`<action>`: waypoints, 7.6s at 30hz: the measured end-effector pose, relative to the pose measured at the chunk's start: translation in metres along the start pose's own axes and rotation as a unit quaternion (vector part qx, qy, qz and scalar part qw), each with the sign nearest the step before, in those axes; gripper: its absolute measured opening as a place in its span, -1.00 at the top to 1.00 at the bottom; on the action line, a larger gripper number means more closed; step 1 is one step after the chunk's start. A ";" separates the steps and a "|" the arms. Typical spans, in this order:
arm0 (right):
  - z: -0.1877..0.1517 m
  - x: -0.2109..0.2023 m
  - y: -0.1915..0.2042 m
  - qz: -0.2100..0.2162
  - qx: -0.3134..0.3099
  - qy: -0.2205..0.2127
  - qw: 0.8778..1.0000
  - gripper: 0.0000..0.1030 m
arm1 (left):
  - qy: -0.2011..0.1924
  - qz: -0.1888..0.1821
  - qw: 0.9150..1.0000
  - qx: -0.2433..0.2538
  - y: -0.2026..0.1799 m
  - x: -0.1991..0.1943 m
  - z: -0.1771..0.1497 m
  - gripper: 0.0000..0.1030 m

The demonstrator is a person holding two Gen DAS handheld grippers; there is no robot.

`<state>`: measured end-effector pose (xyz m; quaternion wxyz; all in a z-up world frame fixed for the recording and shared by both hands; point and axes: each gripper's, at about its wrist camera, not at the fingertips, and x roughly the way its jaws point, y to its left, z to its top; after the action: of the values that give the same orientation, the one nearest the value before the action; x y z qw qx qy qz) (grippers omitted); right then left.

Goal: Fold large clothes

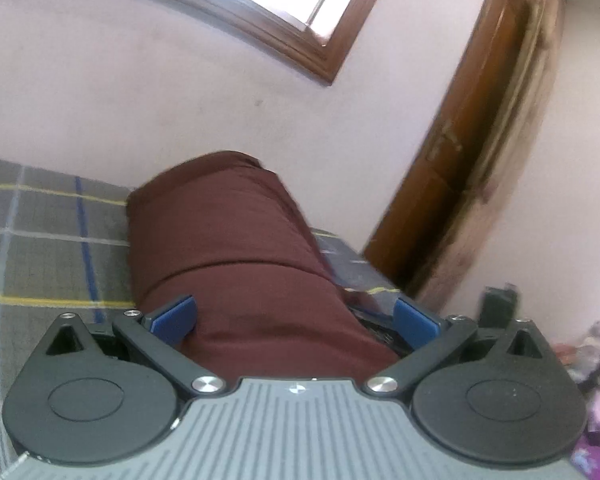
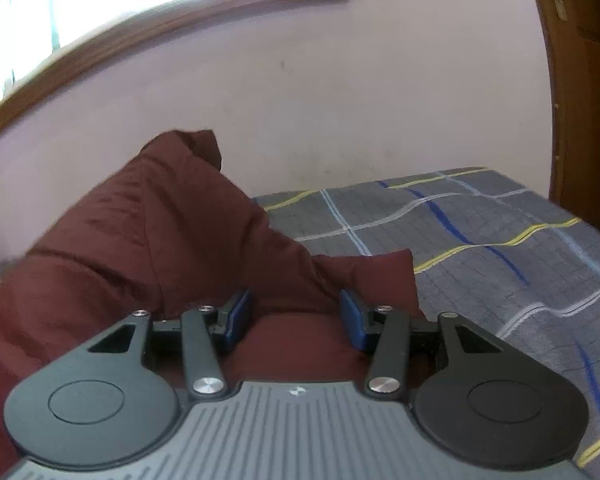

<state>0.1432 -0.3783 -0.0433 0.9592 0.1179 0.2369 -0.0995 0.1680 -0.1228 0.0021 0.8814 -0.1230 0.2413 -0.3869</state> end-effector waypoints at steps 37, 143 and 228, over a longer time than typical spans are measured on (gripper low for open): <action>-0.019 -0.021 -0.006 -0.037 -0.056 -0.026 0.997 0.03 | 0.051 0.109 0.991 0.064 -0.016 0.046 -0.011 -1.00; -0.050 -0.112 -0.097 0.109 0.220 0.090 0.965 -1.00 | 0.196 -0.119 0.966 -0.119 0.092 0.101 0.001 -1.00; -0.021 -0.048 0.093 0.415 0.135 0.101 0.894 -0.12 | 0.028 0.092 0.992 -0.082 0.123 -0.171 0.012 -0.95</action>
<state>0.1152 -0.2777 -0.0218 0.8591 0.3433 0.2459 0.2891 0.1509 0.0870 0.0189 0.8931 -0.1616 0.3070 -0.2865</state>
